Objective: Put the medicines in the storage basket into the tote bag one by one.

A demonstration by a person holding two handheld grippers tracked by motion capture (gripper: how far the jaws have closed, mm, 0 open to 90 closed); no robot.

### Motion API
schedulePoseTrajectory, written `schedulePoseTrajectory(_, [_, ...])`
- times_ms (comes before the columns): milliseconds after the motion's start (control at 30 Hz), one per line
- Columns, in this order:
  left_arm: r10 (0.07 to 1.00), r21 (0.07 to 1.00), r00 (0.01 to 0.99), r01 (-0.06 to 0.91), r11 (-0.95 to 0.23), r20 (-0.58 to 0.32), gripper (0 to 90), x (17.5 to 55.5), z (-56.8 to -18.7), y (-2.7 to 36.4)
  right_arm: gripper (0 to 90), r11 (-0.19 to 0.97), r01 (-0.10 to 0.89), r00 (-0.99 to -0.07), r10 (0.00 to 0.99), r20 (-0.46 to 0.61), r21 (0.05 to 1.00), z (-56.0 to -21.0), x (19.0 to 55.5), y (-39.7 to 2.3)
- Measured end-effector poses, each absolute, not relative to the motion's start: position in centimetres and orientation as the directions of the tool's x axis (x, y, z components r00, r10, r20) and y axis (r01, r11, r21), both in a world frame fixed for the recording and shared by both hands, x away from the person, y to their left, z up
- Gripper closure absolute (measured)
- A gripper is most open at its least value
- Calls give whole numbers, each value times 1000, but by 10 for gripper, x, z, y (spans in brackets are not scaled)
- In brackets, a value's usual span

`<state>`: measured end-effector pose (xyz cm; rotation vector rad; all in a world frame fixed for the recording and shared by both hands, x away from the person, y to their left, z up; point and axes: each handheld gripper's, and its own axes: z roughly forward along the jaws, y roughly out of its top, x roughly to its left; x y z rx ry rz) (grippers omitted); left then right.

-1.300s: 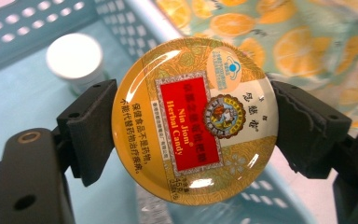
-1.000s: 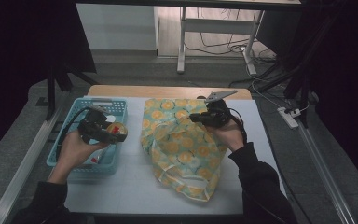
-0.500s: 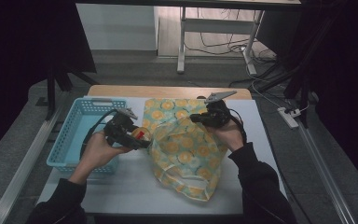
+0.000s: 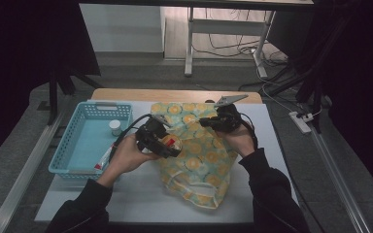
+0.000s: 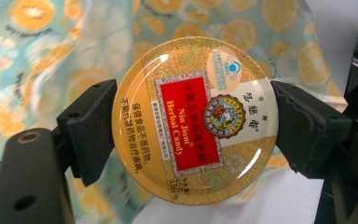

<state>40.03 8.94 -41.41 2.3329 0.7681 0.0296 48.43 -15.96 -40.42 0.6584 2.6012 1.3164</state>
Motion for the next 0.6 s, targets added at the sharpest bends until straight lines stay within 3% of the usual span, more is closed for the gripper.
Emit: schedulePoseTrajectory(600, [503,587,852,483,-649,-146,210,429,-447,37,900,507,336,-880,469,73,794,-409,493,-158])
